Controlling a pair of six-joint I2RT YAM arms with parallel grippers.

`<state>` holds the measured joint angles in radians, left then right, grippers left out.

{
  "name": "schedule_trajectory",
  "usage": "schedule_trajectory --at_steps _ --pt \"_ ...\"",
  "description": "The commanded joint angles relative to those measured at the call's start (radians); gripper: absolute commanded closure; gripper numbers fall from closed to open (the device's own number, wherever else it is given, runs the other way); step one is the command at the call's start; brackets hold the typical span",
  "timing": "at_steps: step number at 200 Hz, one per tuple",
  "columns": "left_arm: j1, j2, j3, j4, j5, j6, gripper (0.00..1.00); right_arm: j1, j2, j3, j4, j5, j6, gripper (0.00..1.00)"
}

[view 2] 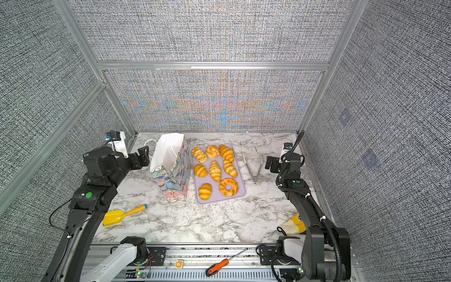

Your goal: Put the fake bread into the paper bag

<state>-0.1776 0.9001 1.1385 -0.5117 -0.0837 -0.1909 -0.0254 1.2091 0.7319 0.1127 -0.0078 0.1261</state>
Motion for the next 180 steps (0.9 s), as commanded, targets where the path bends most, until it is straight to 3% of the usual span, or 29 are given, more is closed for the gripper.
schedule_trajectory --at_steps 1,100,146,180 --pt "-0.048 0.020 -0.003 -0.079 -0.050 0.009 0.08 0.001 0.008 0.012 -0.015 -0.010 0.024 0.01" --pt "-0.082 0.193 -0.014 -0.081 -0.057 -0.023 0.42 0.001 0.030 0.038 -0.058 -0.038 0.034 0.01" --pt "-0.080 0.235 0.023 -0.101 -0.075 -0.027 0.52 0.001 0.037 0.026 -0.053 -0.042 0.041 0.01" --pt "-0.076 0.267 0.042 -0.105 -0.070 -0.037 0.53 0.001 0.044 0.028 -0.060 -0.036 0.026 0.01"
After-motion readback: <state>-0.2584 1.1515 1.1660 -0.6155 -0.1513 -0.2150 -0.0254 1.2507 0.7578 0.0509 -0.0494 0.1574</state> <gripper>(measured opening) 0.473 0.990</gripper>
